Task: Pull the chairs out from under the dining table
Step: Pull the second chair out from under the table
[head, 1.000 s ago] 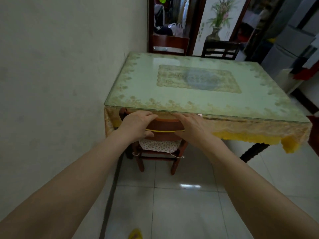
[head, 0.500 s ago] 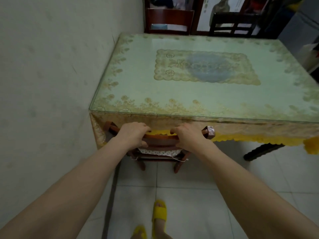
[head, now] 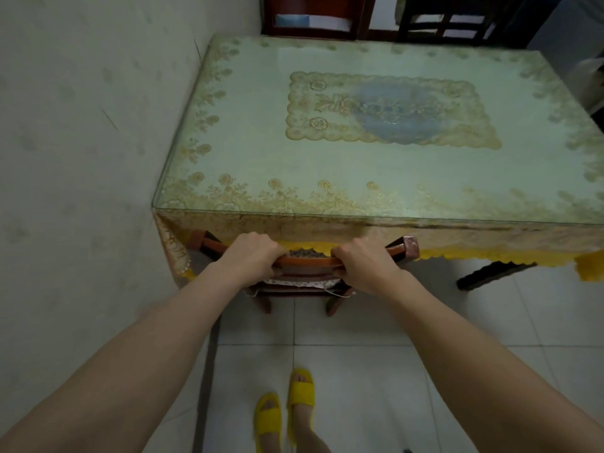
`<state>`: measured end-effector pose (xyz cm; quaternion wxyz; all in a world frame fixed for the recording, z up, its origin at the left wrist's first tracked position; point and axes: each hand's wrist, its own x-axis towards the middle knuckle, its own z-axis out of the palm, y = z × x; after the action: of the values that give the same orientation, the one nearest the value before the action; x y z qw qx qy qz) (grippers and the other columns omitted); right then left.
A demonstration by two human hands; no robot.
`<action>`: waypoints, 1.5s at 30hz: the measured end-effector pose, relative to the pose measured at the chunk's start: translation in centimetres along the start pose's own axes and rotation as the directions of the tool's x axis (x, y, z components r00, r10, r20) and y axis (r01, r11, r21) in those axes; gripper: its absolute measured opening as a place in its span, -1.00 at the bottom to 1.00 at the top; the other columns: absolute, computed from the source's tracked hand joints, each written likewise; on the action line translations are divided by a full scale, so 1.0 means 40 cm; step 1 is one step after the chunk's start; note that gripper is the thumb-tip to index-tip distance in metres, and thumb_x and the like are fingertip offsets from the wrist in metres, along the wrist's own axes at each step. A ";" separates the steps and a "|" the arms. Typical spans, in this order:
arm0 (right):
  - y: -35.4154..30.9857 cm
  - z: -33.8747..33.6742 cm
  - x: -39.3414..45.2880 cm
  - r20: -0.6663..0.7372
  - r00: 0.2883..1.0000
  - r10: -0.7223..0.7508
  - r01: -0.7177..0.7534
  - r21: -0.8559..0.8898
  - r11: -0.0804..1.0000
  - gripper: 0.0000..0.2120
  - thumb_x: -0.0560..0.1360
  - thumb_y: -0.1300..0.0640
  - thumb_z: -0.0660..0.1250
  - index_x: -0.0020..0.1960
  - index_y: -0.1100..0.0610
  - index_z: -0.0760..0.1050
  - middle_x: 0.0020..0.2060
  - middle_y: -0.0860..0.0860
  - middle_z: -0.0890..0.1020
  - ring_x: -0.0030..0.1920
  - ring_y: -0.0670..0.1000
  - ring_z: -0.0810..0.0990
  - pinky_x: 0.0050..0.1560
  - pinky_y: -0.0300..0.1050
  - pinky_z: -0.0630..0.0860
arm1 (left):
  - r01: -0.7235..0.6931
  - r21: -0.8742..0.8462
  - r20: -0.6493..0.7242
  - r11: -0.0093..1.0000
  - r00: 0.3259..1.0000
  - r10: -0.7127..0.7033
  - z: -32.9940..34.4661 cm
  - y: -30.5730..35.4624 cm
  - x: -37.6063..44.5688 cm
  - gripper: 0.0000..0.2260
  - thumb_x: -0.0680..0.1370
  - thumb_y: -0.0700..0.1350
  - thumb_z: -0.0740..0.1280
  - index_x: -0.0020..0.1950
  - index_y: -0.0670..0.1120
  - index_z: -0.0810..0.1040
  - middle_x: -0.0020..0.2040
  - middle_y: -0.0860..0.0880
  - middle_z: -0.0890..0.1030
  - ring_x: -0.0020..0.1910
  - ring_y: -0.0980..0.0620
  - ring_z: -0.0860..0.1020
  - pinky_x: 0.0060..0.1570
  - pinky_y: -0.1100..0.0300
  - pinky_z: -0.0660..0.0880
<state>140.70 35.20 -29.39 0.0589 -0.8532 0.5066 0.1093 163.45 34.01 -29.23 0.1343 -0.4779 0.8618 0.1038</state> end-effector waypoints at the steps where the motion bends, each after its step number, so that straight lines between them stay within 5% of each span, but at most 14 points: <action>1: 0.000 -0.001 -0.005 -0.006 1.000 0.005 -0.005 0.008 1.000 -0.90 0.48 0.06 0.33 -0.07 0.08 0.53 -0.29 0.02 0.57 -0.32 0.10 0.48 -0.23 -0.05 0.47 | -0.005 0.000 -0.005 1.000 1.000 0.005 0.000 0.003 -0.001 -0.83 0.50 0.05 0.35 0.08 0.12 0.60 -0.14 0.02 0.62 -0.17 -0.04 0.57 -0.28 0.14 0.42; 5: -0.001 0.006 -0.031 -0.005 1.000 0.012 -0.011 0.028 1.000 -0.86 0.50 0.04 0.34 -0.05 0.11 0.55 -0.26 0.06 0.61 -0.27 0.12 0.55 -0.21 -0.01 0.53 | -0.033 -0.001 -0.016 0.999 0.999 0.033 0.005 0.016 -0.010 -0.84 0.50 0.00 0.35 0.07 0.11 0.61 -0.16 0.02 0.62 -0.19 -0.05 0.57 -0.29 0.13 0.44; 11: -0.051 0.037 -0.077 -0.027 0.999 0.031 -0.032 -0.029 0.999 -0.84 0.49 -0.01 0.34 -0.08 0.08 0.52 -0.28 0.04 0.59 -0.28 0.13 0.56 -0.34 -0.10 0.31 | -0.089 0.011 -0.024 0.996 0.996 0.089 0.035 0.026 -0.068 -0.87 0.51 0.03 0.36 0.04 0.09 0.60 -0.19 0.06 0.59 -0.19 -0.03 0.55 -0.28 0.12 0.47; 19: -0.098 0.064 -0.163 -0.063 0.998 0.013 -0.014 -0.028 1.000 -0.86 0.47 -0.01 0.34 -0.15 0.07 0.50 -0.33 0.01 0.56 -0.34 0.10 0.49 -0.36 -0.12 0.25 | -0.106 0.019 -0.051 0.994 0.993 0.106 0.067 0.068 -0.154 -0.89 0.51 0.03 0.35 0.01 0.09 0.59 -0.21 0.07 0.56 -0.21 0.00 0.53 -0.26 0.10 0.51; 27: -0.127 0.099 -0.298 -0.057 0.998 -0.014 0.013 -0.028 1.000 -0.87 0.45 0.00 0.35 -0.11 0.05 0.53 -0.27 0.05 0.62 -0.23 0.16 0.59 -0.30 -0.10 0.28 | -0.060 0.010 -0.062 0.998 0.996 0.060 0.117 0.188 -0.257 -0.90 0.51 0.04 0.35 -0.01 0.10 0.59 -0.24 0.10 0.53 -0.26 0.04 0.47 -0.30 0.16 0.36; 45: -0.371 0.150 -0.623 -0.039 0.998 0.040 -0.039 0.013 0.999 -0.91 0.46 0.04 0.31 -0.16 0.05 0.52 -0.31 0.02 0.59 -0.36 0.06 0.41 -0.37 -0.11 0.26 | -0.093 0.028 -0.109 0.995 0.989 0.095 0.232 0.342 -0.587 -0.95 0.45 0.02 0.35 -0.18 0.07 0.57 -0.25 0.07 0.57 -0.19 -0.02 0.55 -0.30 0.16 0.35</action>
<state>141.42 64.84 -29.24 0.0519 -0.8446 0.5251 0.0905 164.94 62.68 -29.53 0.0871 -0.4402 0.8906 0.0737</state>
